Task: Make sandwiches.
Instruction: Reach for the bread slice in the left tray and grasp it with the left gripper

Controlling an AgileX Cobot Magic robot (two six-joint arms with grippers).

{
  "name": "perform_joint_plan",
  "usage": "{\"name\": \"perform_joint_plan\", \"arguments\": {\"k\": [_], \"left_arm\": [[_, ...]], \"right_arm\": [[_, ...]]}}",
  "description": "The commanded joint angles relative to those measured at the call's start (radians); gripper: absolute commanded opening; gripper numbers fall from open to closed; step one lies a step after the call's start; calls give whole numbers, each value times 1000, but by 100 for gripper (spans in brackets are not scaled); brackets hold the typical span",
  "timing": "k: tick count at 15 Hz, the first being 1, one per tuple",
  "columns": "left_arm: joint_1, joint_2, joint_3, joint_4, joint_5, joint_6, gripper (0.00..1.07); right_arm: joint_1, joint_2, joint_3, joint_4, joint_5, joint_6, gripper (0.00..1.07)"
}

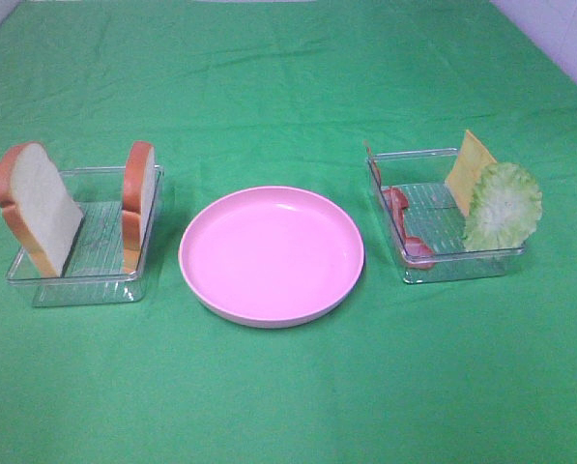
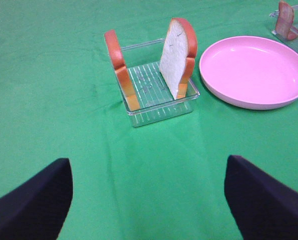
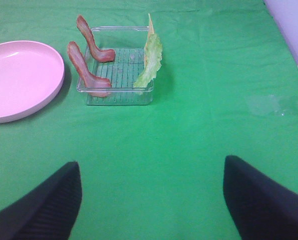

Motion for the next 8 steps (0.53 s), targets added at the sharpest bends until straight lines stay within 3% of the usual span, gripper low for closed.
{"name": "perform_joint_plan", "arguments": {"k": [1,4,8], "left_arm": [[2,3,-29,-64,-110,-15,79],[2,149,-87,-147,-333,-17,76],[2,513,-233,-150,-330,-16,76]], "right_arm": [[-6,-15,1,2,-10,-13,75],[-6,-15,1,2,-10,-13,75],[-6,-15,1,2,-10,-13,75]]}}
